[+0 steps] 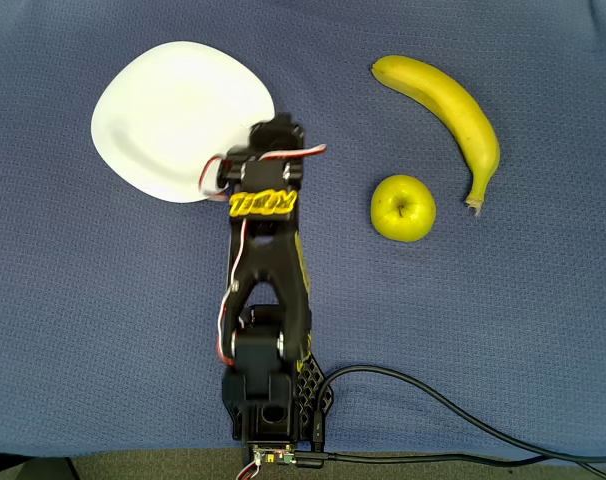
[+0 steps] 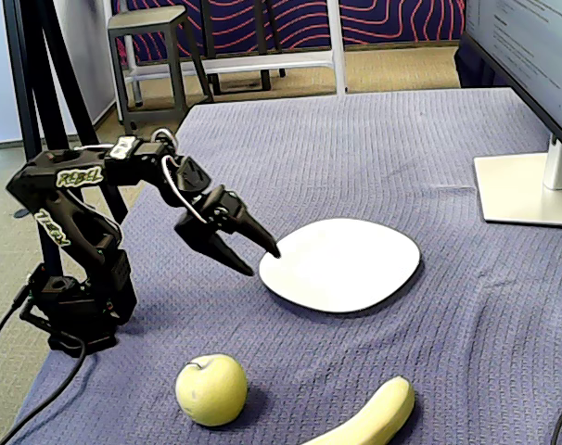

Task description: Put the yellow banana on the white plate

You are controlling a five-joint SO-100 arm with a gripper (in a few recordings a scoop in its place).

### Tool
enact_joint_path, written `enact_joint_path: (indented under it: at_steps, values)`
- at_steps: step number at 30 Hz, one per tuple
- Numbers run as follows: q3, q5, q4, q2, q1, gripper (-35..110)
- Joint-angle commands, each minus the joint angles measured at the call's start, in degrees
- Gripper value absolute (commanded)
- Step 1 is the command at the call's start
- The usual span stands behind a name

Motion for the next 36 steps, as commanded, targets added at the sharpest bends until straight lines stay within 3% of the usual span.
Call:
enact_joint_path:
  at_steps: [1,14,27,36]
  values:
    - [-11.1,5.7,-1.3,-8.0,3.9,17]
    - [-28.9,38.1,1.5,-26.4,12.0,27]
    - [-44.8,54.3,-0.6,-40.8,19.9,26]
    - [-52.5,65.2,6.2,-48.1,20.9,32]
